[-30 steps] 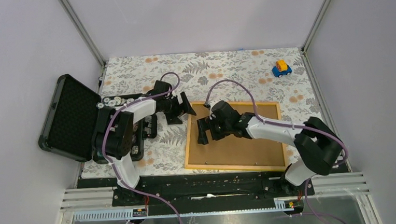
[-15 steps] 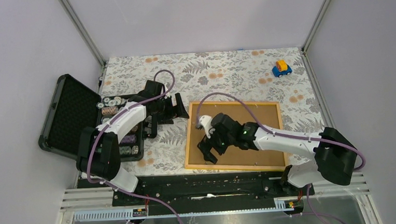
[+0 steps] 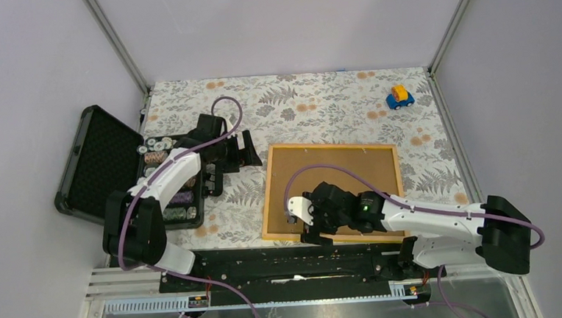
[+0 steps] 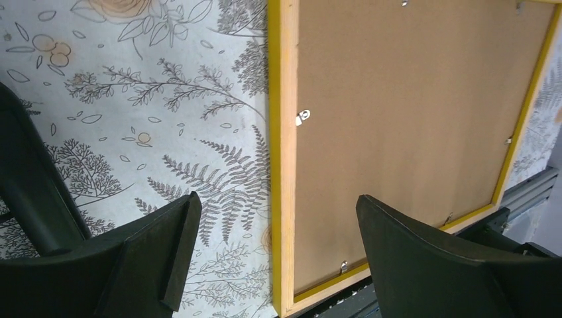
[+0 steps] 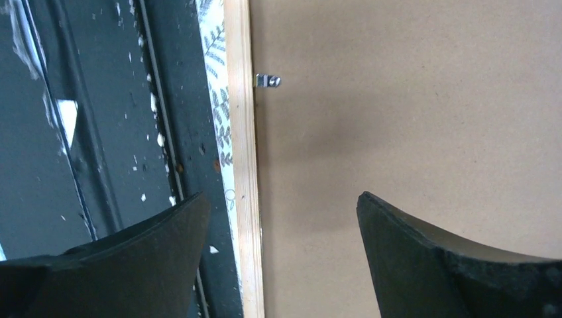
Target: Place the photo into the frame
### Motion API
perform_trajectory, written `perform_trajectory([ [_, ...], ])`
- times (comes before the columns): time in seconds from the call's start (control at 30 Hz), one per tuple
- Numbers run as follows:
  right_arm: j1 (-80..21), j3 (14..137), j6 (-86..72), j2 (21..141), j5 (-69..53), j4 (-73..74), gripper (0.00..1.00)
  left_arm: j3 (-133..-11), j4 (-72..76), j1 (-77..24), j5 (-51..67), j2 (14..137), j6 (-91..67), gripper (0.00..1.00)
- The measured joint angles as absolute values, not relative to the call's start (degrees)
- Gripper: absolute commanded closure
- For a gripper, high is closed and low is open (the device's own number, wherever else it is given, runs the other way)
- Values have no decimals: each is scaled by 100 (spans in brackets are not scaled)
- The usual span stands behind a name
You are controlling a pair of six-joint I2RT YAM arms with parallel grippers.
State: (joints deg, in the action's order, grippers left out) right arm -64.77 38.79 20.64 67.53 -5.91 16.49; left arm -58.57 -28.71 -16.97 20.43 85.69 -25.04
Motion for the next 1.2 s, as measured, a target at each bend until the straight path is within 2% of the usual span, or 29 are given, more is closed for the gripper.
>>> perform_trajectory([
  [0.07, -6477, 3881, 2340, 6759, -659, 1780, 31, -5835, -2860, -1684, 2084, 8427, -2504, 6],
  [0.13, -6482, 3881, 2534, 6853, -716, 1887, 39, -5835, -2832, -1667, 2141, 8313, -2504, 6],
  [0.4, -6587, 3876, 2746, 7487, -757, 1986, 40, -5719, -2620, -1481, 2587, 8211, -2550, 6],
  [0.63, -6689, 3870, 2757, 7693, -725, 1632, 51, -5599, -2556, -1363, 2779, 8125, -2576, 6],
  [0.77, -6731, 3857, 2716, 7854, -714, 1448, 53, -5559, -2528, -1347, 2853, 8060, -2596, 6],
  [0.83, -6757, 3857, 2674, 7900, -716, 1402, 59, -5559, -2508, -1323, 2877, 8042, -2598, 6],
  [0.97, -6834, 3857, 2552, 8007, -698, 1299, 65, -5555, -2462, -1216, 2930, 8031, -2615, 6],
  [1.1, -6871, 3920, 2488, 8095, -639, 1284, 62, -5498, -2397, -1175, 2945, 8014, -2652, 7],
  [1.2, -6871, 4003, 2467, 8193, -639, 1273, 65, -5485, -2383, -1160, 2963, 8005, -2661, 7],
])
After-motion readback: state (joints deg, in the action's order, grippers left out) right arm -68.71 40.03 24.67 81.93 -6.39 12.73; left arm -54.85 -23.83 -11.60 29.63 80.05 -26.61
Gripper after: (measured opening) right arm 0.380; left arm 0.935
